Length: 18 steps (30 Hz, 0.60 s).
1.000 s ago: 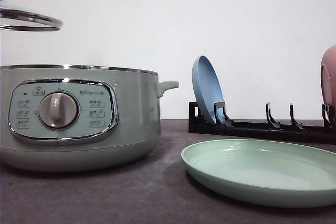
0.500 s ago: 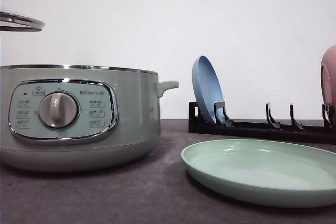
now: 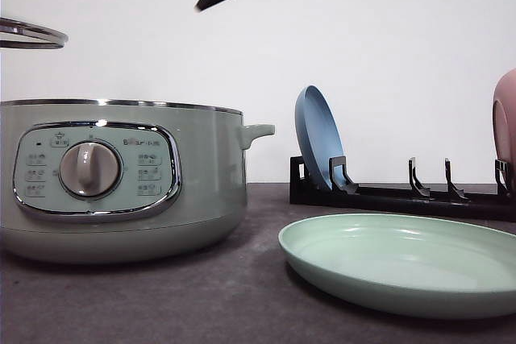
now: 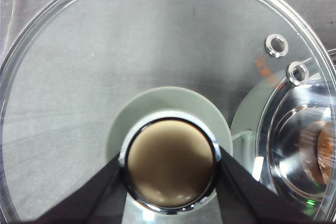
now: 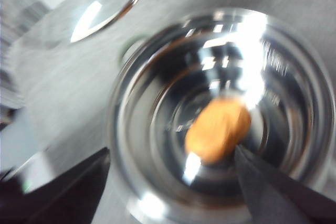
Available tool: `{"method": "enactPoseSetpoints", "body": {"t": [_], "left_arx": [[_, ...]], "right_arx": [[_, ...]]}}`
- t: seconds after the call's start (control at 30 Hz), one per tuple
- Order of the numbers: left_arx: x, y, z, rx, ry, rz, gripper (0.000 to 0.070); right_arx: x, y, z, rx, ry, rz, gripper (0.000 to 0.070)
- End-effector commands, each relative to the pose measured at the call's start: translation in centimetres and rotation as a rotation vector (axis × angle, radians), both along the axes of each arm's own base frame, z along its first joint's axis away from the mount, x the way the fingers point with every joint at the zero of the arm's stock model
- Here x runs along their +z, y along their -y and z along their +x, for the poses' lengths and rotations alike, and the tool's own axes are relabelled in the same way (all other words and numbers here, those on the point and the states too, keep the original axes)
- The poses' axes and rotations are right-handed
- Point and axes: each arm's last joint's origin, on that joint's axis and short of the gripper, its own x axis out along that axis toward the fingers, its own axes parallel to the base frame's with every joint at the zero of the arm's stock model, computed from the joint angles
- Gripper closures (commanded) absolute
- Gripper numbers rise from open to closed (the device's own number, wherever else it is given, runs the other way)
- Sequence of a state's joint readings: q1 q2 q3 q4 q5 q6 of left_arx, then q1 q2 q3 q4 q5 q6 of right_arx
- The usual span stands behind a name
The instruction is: Transfer potato from steamer to green plate
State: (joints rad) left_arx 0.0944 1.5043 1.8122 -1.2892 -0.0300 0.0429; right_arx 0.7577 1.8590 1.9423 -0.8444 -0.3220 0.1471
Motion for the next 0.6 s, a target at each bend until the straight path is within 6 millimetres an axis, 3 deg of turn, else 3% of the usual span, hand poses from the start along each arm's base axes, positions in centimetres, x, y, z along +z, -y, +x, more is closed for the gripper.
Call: {"method": "enactPoseSetpoints", "body": {"t": [0.0,0.27,0.57], "left_arx": [[1.5,-0.1,-0.2,-0.002,0.079,0.016,0.07],[1.5,-0.1,-0.2,-0.002,0.079,0.016,0.07],[1.5,-0.1,-0.2,-0.006,0.08,0.01,0.07]], "right_arx": [[-0.7,-1.7,0.7,-0.02,-0.012,-0.007,0.0211],[-5.6,-5.8,2.8,-0.105,-0.027,-0.103,0.021],[-9.7,-8.2,3.2,-0.152,-0.029,-0.193,0.021]]}}
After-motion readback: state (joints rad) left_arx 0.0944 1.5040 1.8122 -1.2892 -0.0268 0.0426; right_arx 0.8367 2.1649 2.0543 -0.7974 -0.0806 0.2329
